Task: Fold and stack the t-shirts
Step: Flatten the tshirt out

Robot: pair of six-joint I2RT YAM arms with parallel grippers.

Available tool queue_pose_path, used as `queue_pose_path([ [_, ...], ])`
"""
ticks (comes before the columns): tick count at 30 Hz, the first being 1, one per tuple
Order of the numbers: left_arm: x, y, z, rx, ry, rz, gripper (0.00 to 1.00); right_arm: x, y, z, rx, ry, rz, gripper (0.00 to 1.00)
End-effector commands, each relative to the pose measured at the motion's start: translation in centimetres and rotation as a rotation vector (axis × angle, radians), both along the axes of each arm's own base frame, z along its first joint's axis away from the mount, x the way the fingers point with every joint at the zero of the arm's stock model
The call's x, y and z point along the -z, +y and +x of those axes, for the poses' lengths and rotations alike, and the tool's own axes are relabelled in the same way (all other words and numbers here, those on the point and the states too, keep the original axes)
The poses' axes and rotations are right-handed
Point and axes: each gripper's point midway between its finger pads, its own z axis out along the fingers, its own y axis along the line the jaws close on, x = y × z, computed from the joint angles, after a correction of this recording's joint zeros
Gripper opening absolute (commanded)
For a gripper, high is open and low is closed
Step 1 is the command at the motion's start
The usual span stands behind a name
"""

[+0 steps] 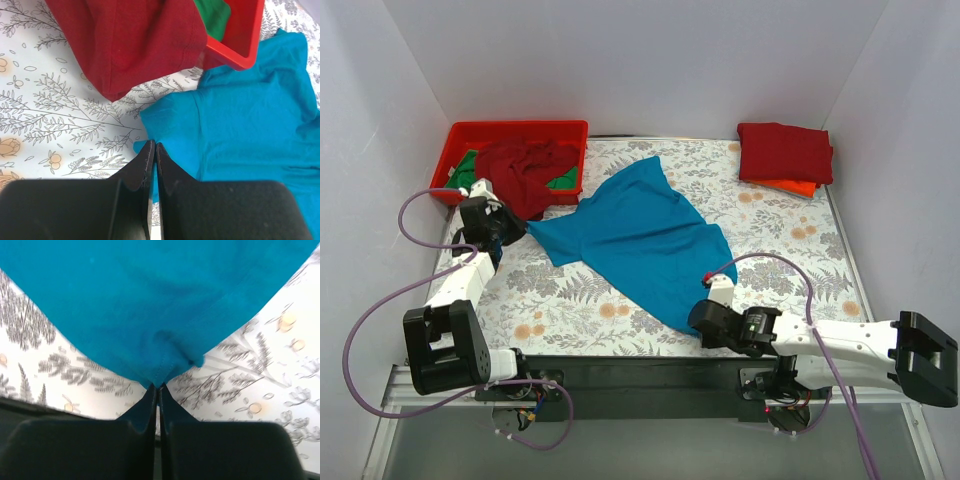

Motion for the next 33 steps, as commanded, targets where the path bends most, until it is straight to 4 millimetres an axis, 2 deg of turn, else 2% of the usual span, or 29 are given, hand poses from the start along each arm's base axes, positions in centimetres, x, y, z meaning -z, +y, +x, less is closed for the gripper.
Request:
queue_pose_path([
  [1, -1.3, -0.5, 0.6, 0.028, -0.056, -0.022, 0.00, -2.5, -0.4, 3.9, 0.081, -0.146, -0.029, 0.01],
  [3, -1.3, -0.9, 0.7, 0.045, -0.060, -0.041, 0.00, -3.3, -0.2, 5.6, 0.045, -0.189, -0.060, 0.01],
  [4, -1.3, -1.4, 0.7, 0.062, -0.062, -0.062, 0.00, -4.4, 0.6, 7.4, 0.066, -0.218, -0.014, 0.01],
  [6, -1.3, -2.0, 1.0, 0.083, -0.068, -0.088, 0.00, -5.1, 0.9, 9.3, 0.018, -0.256, -0.038, 0.01],
  [7, -1.6, -2.7, 1.0, 0.116, -0.077, -0.113, 0.00, -6.4, 1.4, 11.1, 0.041, -0.284, 0.005, 0.01],
  [10, -2.8, -4.5, 1.5, 0.172, -0.119, -0.151, 0.00, -7.8, 1.0, 14.1, 0.039, -0.334, -0.018, 0.01],
  [11, -3.5, -5.0, 1.6, 0.191, -0.135, -0.172, 0.00, -9.5, 1.7, 15.4, 0.044, -0.372, 0.013, 0.01],
  [13, -5.1, -5.5, 2.3, 0.205, -0.167, -0.201, 0.00, -11.0, 1.3, 17.5, 0.046, -0.408, 0.014, 0.01],
  [14, -6.0, -5.8, 2.6, 0.214, -0.185, -0.217, 0.00, -12.7, 1.6, 18.7, 0.058, -0.445, 0.039, 0.01],
  [15, -8.1, -6.2, 3.3, 0.222, -0.225, -0.244, 0.00, -13.8, 1.4, 19.6, 0.065, -0.464, 0.046, 0.01],
  [17, -10.9, -6.8, 4.0, 0.252, -0.278, -0.262, 0.00, -15.9, 0.7, 21.3, 0.071, -0.505, 0.065, 0.01],
  [18, -12.3, -7.2, 4.2, 0.263, -0.301, -0.270, 0.00, -18.7, 0.8, 22.2, 0.081, -0.557, 0.097, 0.01],
  [19, -15.4, -7.3, 4.7, 0.275, -0.364, -0.258, 0.00, -19.9, -0.1, 23.0, 0.091, -0.588, 0.080, 0.01],
  [20, -16.7, -7.3, 4.8, 0.276, -0.385, -0.258, 0.00, -21.7, -0.4, 23.5, 0.097, -0.625, 0.087, 0.01],
  [21, -18.2, -7.3, 4.9, 0.279, -0.412, -0.253, 0.00, -24.4, -0.7, 24.2, 0.111, -0.674, 0.104, 0.01],
  [22, -21.6, -7.3, 5.1, 0.290, -0.475, -0.239, 0.00, -26.1, -0.9, 24.5, 0.109, -0.707, 0.111, 0.01],
  [23, -23.2, -7.3, 4.8, 0.295, -0.498, -0.233, 0.00, -27.7, -1.3, 24.5, 0.100, -0.742, 0.108, 0.01],
  [24, -25.1, -7.4, 4.5, 0.305, -0.533, -0.226, 0.00, -30.6, -1.5, 24.7, 0.109, -0.796, 0.124, 0.01],
  [25, -26.7, -7.6, 4.2, 0.313, -0.562, -0.219, 0.00, -31.8, -1.8, 24.5, 0.105, -0.818, 0.123, 0.01],
  [26, -29.8, -7.6, 3.6, 0.324, -0.621, -0.202, 0.00, -33.0, -2.0, 24.4, 0.097, -0.846, 0.120, 0.01],
  [28, -33.7, -7.8, 1.6, 0.336, -0.707, -0.170, 0.00, -36.6, -2.5, 23.2, 0.089, -0.915, 0.161, 0.01],
  [30, -38.5, -8.0, -1.4, 0.340, -0.816, -0.132, 0.00, -39.3, -3.4, 21.7, 0.082, -0.981, 0.188, 0.01],
  [32, -41.4, -8.0, -3.6, 0.333, -0.888, -0.107, 0.00, -41.9, -4.0, 20.3, 0.076, -1.039, 0.222, 0.01],
  [33, -43.8, -8.0, -5.3, 0.335, -0.948, -0.088, 0.00, -43.4, -4.6, 19.1, 0.069, -1.079, 0.243, 0.01],
])
